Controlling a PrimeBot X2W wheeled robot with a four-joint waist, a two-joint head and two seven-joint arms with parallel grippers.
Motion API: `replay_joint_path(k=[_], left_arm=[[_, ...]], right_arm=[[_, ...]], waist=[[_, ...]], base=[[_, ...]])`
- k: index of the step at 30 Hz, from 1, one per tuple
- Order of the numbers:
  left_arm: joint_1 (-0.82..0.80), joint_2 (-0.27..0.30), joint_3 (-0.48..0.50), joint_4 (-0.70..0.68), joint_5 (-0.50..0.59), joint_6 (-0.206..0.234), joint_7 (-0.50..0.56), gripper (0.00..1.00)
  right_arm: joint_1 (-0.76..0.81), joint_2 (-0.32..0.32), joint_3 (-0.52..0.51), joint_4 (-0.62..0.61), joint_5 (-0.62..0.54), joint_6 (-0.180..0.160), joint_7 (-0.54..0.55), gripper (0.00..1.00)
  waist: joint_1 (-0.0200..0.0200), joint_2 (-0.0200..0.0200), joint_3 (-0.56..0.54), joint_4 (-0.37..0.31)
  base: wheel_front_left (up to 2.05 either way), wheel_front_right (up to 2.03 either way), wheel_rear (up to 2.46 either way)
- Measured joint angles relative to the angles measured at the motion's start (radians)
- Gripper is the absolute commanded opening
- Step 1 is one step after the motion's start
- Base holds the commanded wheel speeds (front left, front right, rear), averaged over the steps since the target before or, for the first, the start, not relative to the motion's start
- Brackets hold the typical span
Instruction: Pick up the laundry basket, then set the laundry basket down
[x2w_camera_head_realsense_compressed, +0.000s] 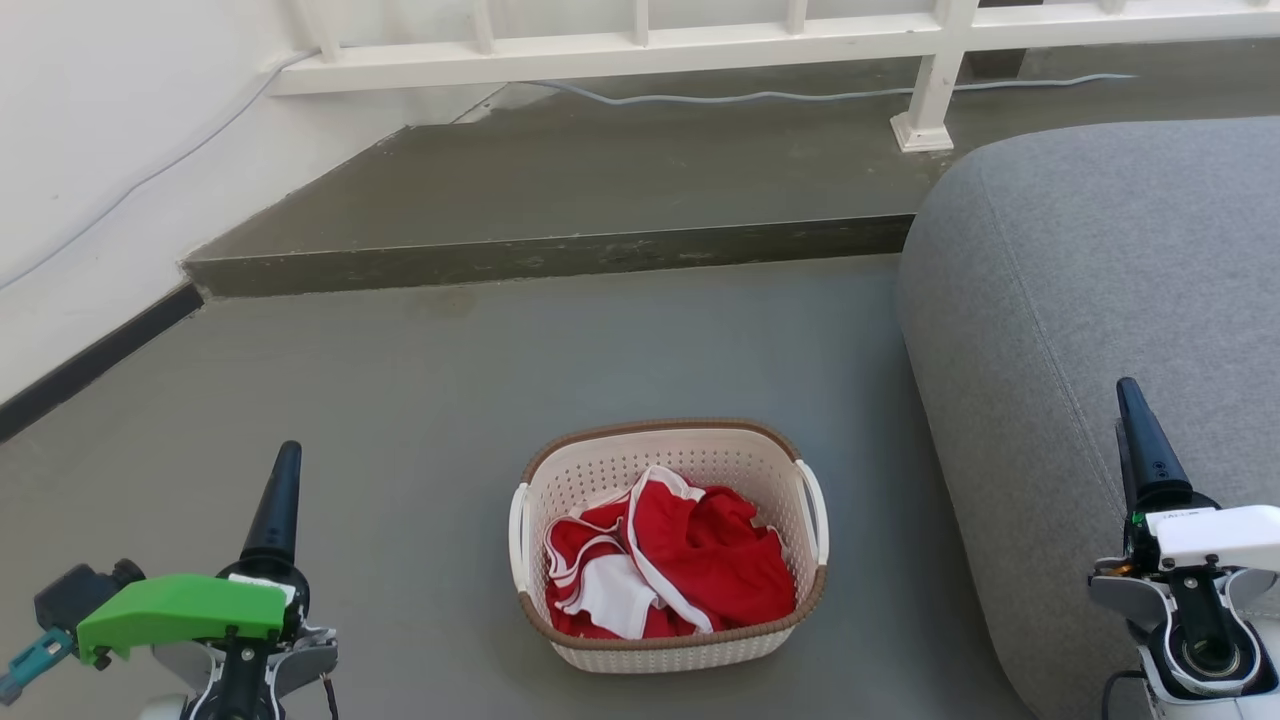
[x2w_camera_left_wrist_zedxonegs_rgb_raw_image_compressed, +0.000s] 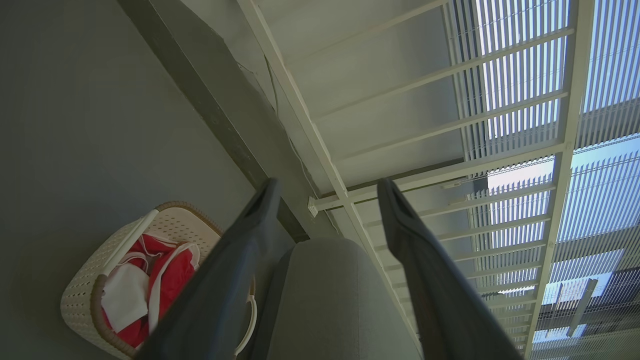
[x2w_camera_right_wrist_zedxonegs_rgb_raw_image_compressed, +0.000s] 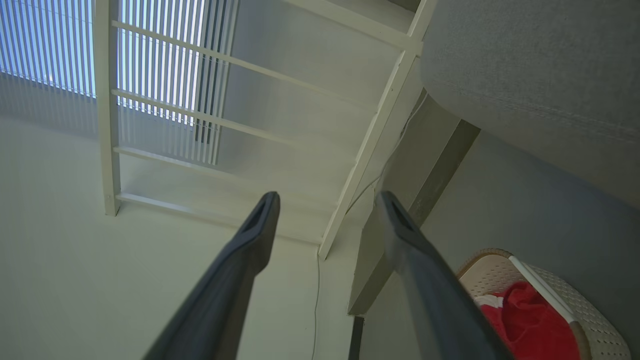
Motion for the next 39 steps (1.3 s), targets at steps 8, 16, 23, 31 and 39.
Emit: replay_joint_path(k=[8,16,23,31,39], left_arm=[[-0.017,0.031,-0.033,-0.006,0.158,0.001,-0.027,1.0],[-0.026,0.04,-0.06,-0.021,0.312,0.034,-0.052,1.0],[-0.027,0.054,-0.094,-0.027,0.459,0.063,-0.071,1.0],[-0.027,0.058,-0.132,-0.031,0.612,0.097,-0.098,1.0],[-0.025,0.058,-0.161,-0.032,0.733,0.128,-0.123,1.0]], right_arm=[[-0.011,-0.041,0.048,-0.02,-0.183,-0.019,-0.027,1.0],[-0.013,-0.068,0.103,-0.043,-0.365,-0.052,-0.049,1.0],[-0.013,-0.07,0.149,-0.04,-0.491,-0.079,-0.072,1.0],[-0.011,-0.072,0.189,-0.013,-0.61,-0.107,-0.095,1.0],[-0.011,-0.072,0.218,0.001,-0.723,-0.124,-0.123,1.0]], waist=[[0.0,0.0,-0.004,0.0],[0.0,0.0,-0.007,-0.001],[0.0,0.0,-0.009,-0.003],[0.0,0.0,-0.012,-0.007],[0.0,0.0,-0.016,-0.011]], base=[[0.0,0.0,0.0],[0.0,0.0,0.0],[0.0,0.0,0.0],[0.0,0.0,0.0],[0.0,0.0,0.0]])
